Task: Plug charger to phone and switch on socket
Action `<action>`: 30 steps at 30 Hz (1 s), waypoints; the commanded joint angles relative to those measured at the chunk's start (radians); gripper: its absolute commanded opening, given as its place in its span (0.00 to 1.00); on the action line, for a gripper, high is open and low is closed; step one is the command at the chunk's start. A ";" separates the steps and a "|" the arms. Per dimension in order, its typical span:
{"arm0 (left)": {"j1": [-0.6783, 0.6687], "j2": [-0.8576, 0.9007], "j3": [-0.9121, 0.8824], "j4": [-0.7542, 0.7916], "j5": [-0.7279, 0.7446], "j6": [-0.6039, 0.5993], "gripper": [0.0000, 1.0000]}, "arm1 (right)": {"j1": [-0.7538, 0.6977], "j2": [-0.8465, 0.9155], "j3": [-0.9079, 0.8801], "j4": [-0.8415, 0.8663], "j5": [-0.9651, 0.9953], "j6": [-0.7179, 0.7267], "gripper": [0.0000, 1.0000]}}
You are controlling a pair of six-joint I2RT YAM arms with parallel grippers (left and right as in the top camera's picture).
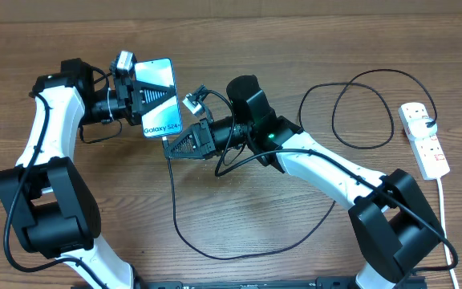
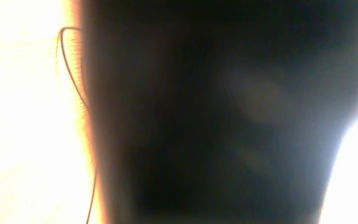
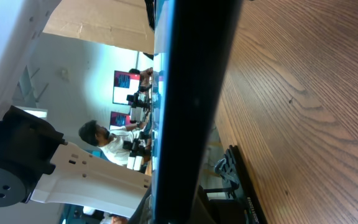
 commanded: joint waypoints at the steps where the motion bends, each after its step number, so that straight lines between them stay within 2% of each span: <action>1: -0.003 -0.026 0.009 0.008 0.046 0.003 0.04 | 0.003 -0.018 0.003 0.008 0.000 0.011 0.04; 30: -0.009 -0.026 0.009 0.022 0.047 0.036 0.04 | 0.003 -0.018 0.003 0.008 0.005 0.015 0.04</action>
